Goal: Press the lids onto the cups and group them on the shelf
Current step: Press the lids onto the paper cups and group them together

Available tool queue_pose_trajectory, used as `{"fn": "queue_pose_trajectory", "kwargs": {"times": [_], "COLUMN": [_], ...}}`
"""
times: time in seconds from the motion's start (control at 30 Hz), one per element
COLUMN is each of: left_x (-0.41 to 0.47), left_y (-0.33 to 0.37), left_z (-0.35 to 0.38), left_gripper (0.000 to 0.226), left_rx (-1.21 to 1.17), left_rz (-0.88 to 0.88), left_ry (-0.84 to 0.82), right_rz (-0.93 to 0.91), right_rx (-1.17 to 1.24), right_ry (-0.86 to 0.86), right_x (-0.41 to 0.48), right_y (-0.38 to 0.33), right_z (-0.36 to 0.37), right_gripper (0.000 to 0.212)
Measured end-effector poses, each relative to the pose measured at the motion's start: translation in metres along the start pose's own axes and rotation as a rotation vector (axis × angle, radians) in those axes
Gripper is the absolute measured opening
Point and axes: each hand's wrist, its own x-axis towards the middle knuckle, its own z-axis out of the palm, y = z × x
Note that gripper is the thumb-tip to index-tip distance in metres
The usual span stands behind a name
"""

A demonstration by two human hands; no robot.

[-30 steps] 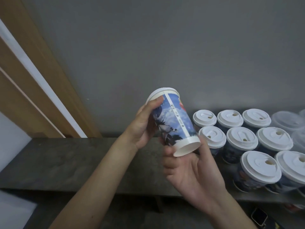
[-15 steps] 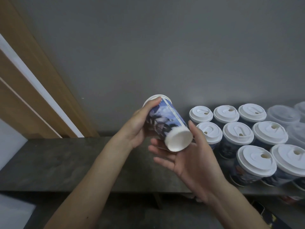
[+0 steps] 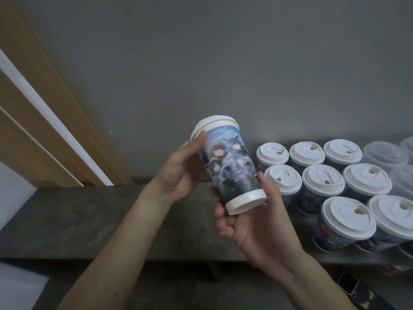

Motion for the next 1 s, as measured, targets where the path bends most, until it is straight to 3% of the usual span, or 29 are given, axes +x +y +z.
{"fn": "queue_pose_trajectory", "kwargs": {"times": [0.1,0.2,0.27,0.4,0.6,0.77,1.0], "left_x": [-0.002,0.004,0.006,0.011,0.012,0.007,0.01], "left_y": [-0.003,-0.01,-0.016,-0.021,-0.014,-0.013,-0.029], "left_z": [0.01,0.018,0.019,0.016,0.006,0.007,0.013], "left_gripper": [0.056,0.05,0.048,0.05,0.06,0.059,0.056], "left_rx": [-0.11,-0.087,-0.079,-0.069,0.083,-0.012,-0.114], "left_rz": [-0.075,-0.163,-0.207,-0.25,-0.274,-0.263,-0.278], "left_ry": [0.002,0.063,0.12,0.167,0.187,0.132,0.186], "right_rz": [0.089,0.139,0.121,0.118,0.137,0.182,0.191], "right_rx": [0.164,0.254,0.267,0.222,-0.137,0.144,0.212], "right_ry": [-0.064,-0.135,-0.063,-0.01,0.034,-0.039,-0.082], "right_x": [-0.005,-0.003,0.0,0.003,0.007,0.007,0.005], "right_y": [-0.008,-0.013,-0.015,-0.018,-0.017,-0.021,-0.023], "right_z": [0.005,0.008,0.01,0.012,0.006,0.014,0.016], "right_gripper": [0.075,0.073,0.072,0.073,0.08,0.068,0.071]}}
